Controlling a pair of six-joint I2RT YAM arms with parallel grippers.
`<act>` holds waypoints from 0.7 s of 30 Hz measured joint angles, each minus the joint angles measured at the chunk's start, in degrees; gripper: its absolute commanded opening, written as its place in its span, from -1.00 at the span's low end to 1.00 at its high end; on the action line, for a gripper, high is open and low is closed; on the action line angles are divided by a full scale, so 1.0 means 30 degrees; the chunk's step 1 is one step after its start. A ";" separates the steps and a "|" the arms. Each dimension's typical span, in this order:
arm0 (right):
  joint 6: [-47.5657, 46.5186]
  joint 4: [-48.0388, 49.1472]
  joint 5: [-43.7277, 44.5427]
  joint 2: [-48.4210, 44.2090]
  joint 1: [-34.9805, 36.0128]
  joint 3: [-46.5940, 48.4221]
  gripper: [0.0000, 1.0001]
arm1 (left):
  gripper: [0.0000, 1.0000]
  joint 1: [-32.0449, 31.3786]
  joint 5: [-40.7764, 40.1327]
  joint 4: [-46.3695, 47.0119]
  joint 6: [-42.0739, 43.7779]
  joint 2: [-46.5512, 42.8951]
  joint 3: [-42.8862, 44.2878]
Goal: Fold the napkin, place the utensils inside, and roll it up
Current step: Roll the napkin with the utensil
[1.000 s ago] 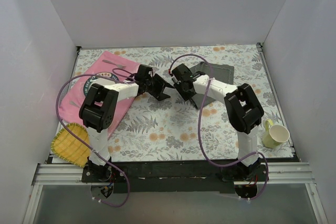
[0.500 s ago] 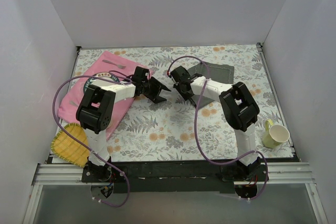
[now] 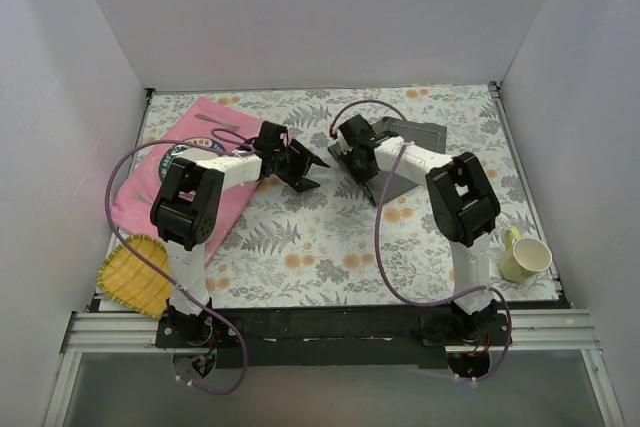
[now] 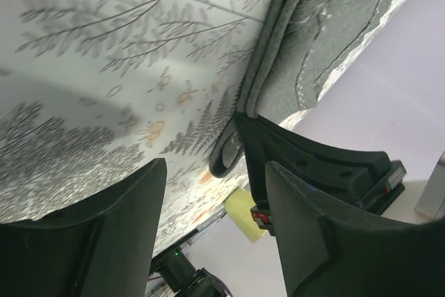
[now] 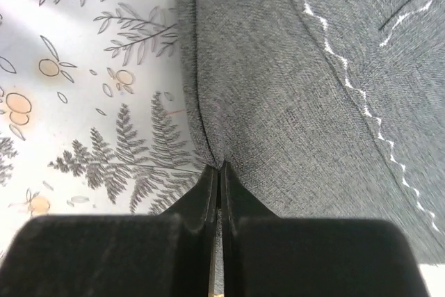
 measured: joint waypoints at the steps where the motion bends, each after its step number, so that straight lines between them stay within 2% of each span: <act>1: 0.0160 -0.0386 -0.1209 0.0007 -0.0576 0.0299 -0.97 | 0.15 -0.0007 0.0051 0.0000 0.0000 0.0277 0.0364; 7: 0.0517 -0.1494 -0.7053 0.0015 -0.3475 0.1151 -0.97 | 0.25 -0.0248 0.0211 0.0168 -0.0124 0.1676 0.2120; 11: 0.0831 -0.1683 -1.0185 0.0226 -0.4597 0.1151 -0.97 | 0.31 -0.0816 0.0262 0.0248 -0.0168 0.2535 0.3118; 21: 0.1042 -0.1596 -1.5067 0.1195 -0.5756 0.1144 -0.97 | 0.29 -0.2426 0.0117 -0.0029 -0.0168 0.4306 0.5115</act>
